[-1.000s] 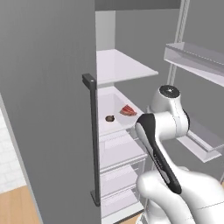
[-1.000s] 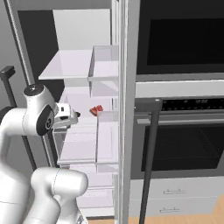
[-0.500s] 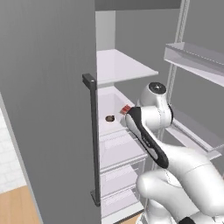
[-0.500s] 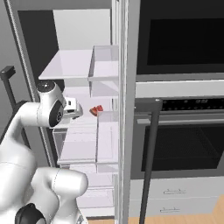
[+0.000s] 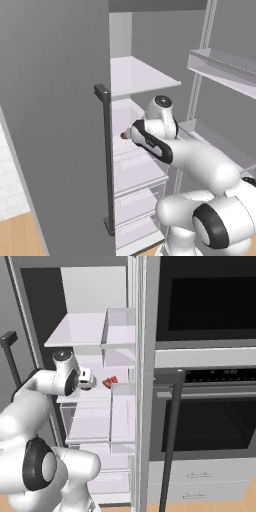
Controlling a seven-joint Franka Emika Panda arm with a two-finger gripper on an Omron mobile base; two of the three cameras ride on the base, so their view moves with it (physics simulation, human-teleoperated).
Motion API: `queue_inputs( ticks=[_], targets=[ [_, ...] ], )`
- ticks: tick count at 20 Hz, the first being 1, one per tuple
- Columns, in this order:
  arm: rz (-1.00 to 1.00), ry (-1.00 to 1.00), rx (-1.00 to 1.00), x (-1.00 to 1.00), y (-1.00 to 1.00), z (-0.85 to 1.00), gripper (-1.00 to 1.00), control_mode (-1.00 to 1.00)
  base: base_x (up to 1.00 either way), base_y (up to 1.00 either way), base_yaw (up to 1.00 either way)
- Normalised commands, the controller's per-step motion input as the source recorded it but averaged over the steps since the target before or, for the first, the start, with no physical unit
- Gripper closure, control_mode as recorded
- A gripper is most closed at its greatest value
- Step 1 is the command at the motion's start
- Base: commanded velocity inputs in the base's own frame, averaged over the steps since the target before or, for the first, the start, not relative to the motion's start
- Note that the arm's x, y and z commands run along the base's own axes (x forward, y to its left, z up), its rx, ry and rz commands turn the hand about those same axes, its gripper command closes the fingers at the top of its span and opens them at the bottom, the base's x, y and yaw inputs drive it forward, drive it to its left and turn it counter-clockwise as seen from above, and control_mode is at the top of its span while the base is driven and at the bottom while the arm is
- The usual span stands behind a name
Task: Place one mushroom and one steak in each tupperware on the nearby counter, to pack two identical lunches.
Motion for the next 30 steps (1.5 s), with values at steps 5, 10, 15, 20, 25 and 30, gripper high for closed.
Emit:
queue_inputs(
  ticks=[5, 10, 15, 20, 25, 30],
  targets=[
    [-0.01, 0.00, 0.05, 0.56, 0.06, -0.22, -1.00, -1.00, 0.00, 0.00, 0.00],
    [-0.01, 0.00, 0.00, 0.53, 0.14, -0.12, -1.00, -1.00, 0.00, 0.00, 0.00],
    [0.00, 0.00, 0.00, 0.15, 0.07, -0.11, -1.00, -1.00, 0.00, 0.00, 0.00],
    [0.00, 0.00, 0.00, 0.39, 0.08, -0.40, -1.00, -1.00, 0.00, 0.00, 0.00],
    [0.00, 0.00, 0.00, 0.41, 0.00, -0.24, -1.00, -1.00, 0.00, 0.00, 0.00],
    [0.00, 0.04, 0.00, 0.45, 0.09, -0.18, -1.00, -1.00, 0.00, 0.00, 0.00]
  ],
)
